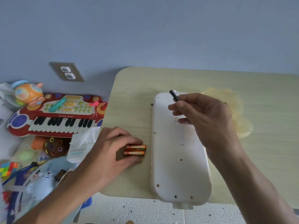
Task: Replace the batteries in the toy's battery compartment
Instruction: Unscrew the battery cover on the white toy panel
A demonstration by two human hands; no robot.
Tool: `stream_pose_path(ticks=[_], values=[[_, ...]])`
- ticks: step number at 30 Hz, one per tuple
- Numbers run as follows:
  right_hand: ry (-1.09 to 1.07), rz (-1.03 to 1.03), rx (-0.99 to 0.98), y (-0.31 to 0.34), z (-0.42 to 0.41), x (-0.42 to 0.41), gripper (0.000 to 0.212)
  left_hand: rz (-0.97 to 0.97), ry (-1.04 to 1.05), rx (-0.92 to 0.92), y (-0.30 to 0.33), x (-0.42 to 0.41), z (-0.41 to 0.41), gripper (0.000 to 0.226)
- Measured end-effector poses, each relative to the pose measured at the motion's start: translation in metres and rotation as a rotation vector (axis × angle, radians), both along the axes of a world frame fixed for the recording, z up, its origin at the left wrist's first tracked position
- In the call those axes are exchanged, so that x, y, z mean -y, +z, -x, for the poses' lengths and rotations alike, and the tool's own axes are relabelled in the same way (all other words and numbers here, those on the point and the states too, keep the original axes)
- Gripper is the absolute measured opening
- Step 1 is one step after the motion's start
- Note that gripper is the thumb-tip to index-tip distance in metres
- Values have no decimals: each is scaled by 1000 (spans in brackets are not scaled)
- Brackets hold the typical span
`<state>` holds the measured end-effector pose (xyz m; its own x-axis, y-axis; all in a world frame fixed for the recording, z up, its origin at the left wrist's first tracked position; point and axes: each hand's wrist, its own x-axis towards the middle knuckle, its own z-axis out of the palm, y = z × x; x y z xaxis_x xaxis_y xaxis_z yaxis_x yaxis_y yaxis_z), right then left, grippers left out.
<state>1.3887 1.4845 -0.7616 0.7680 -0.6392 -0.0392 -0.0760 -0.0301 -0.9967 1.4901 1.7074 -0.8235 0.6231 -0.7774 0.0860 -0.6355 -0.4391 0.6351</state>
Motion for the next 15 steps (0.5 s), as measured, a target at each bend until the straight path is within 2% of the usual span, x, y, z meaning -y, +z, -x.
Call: stream_pose_path(ticks=[4,8,15], values=[[-31,-16,-7,-3,-3,-4,7,-12,-16,-22,4,1,1,48],[-66,-21,-7,-2,-5,-7,5,-56,-8,-8,6,0,1,39],[-105,-2,13,-3,-1,-7,6,-75,-17,-24,7,-2,-1,48]])
